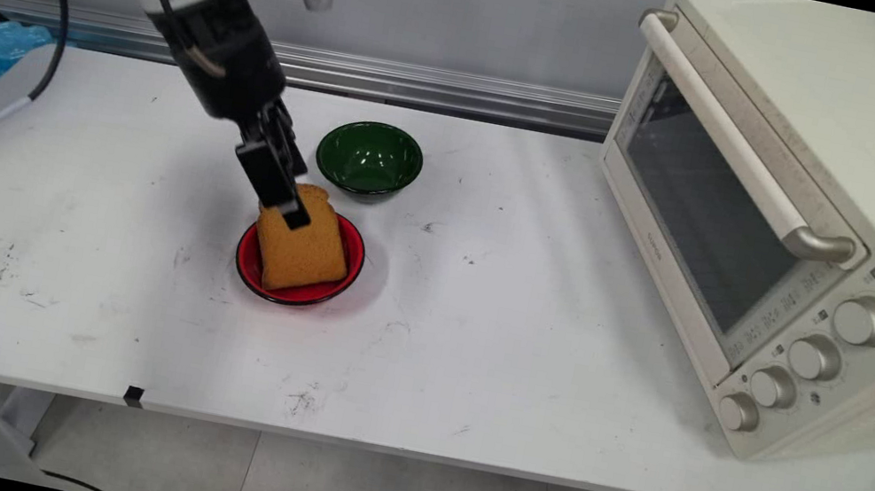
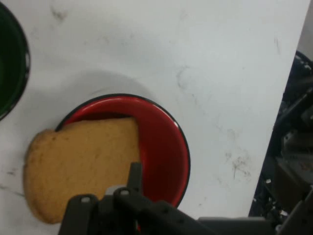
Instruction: Open the oven
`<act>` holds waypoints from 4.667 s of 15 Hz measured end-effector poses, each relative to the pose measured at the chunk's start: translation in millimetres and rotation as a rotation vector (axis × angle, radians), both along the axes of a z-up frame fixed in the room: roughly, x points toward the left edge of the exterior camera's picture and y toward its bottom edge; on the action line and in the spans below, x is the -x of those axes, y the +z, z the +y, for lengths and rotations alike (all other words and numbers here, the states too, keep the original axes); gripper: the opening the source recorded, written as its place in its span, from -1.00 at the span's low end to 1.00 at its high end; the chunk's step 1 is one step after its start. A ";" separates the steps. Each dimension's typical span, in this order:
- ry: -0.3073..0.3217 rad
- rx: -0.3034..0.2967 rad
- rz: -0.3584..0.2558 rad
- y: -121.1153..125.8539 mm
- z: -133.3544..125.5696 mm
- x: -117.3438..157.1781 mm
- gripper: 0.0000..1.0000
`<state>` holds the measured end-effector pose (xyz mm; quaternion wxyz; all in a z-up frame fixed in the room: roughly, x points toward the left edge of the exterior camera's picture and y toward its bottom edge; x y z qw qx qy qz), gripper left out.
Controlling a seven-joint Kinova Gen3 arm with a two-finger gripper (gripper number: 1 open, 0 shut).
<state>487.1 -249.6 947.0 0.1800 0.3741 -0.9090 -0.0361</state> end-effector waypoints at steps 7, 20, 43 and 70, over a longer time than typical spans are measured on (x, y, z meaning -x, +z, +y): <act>-0.032 0.020 0.000 -8.1 6.7 25.6 1.00; -0.104 0.172 0.156 81.6 -26.1 48.4 1.00; -0.121 0.349 0.245 120.8 -132.0 155.9 1.00; -0.078 0.402 0.184 81.5 -213.6 262.0 -1.00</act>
